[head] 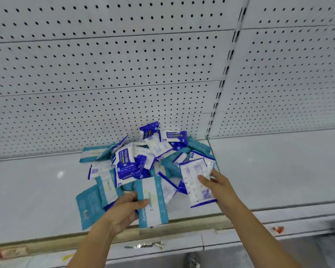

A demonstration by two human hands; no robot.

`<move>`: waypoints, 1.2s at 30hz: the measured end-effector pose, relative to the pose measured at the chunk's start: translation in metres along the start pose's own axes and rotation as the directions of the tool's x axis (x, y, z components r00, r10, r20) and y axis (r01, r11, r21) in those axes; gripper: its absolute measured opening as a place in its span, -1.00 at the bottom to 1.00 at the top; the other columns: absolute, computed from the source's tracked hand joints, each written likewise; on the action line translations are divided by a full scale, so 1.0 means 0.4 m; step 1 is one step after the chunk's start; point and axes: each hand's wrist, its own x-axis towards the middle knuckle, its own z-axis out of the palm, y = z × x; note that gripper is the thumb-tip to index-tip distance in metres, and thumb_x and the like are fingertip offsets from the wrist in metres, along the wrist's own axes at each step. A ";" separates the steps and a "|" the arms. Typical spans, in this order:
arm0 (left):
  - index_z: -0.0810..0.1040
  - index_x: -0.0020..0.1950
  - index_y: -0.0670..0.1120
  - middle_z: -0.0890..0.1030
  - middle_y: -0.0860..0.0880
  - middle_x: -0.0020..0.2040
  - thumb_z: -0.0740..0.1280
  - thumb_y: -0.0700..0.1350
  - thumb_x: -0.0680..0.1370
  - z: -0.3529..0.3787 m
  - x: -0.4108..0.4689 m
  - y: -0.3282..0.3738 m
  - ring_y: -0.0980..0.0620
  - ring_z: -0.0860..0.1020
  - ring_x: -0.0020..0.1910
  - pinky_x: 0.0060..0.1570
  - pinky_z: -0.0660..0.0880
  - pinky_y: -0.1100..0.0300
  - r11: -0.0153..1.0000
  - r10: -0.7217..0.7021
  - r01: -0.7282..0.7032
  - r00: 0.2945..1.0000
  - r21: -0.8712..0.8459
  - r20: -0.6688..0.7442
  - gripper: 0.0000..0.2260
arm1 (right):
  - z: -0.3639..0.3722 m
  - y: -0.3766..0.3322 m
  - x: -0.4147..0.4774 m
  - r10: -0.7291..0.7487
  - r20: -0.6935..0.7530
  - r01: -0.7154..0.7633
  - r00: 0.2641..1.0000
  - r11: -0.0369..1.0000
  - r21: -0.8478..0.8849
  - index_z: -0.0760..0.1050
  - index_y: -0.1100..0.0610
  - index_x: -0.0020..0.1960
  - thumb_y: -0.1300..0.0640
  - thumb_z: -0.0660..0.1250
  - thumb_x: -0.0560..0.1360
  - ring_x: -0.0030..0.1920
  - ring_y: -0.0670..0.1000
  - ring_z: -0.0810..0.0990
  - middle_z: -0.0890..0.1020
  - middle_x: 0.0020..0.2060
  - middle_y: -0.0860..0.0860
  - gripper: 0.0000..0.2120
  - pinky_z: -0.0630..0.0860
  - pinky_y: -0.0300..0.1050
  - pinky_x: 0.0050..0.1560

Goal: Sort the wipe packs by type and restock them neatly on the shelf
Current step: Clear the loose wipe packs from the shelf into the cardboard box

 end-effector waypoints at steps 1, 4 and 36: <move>0.57 0.24 -0.22 0.67 -0.19 0.18 0.33 -0.39 0.53 0.011 0.004 -0.013 -0.13 0.65 0.16 0.04 0.63 0.06 1.000 0.009 -0.009 1.000 0.001 0.029 -0.71 | -0.011 0.005 -0.031 -0.002 -0.041 0.003 0.999 1.000 0.022 0.57 0.04 0.20 0.16 0.48 0.47 -0.02 0.10 0.72 0.73 0.00 0.02 -0.69 0.66 0.09 -0.03; 0.57 0.22 -0.24 0.66 -0.21 0.19 0.33 -0.39 0.51 0.062 0.017 -0.055 -0.16 0.63 0.15 0.15 0.56 -0.04 1.000 0.023 -0.024 0.996 0.015 0.083 -0.71 | -0.060 0.022 -0.136 -0.030 -0.148 0.043 0.989 0.996 0.084 0.58 0.10 0.16 0.21 0.46 0.49 -0.06 0.10 0.73 0.74 -0.05 0.04 -0.75 0.65 -0.04 -0.18; 0.50 0.29 -0.11 0.67 -0.10 0.19 0.42 -0.31 0.50 1.866 -0.142 -0.988 -0.08 0.65 0.17 0.20 0.55 -0.12 0.792 -0.283 -0.245 0.664 0.559 0.692 -0.62 | -1.567 0.430 -1.236 0.129 -0.905 0.359 0.405 0.888 0.287 0.60 0.12 0.12 0.17 0.37 0.57 -0.05 0.10 0.71 0.73 -0.02 0.07 -0.86 0.63 -0.02 -0.06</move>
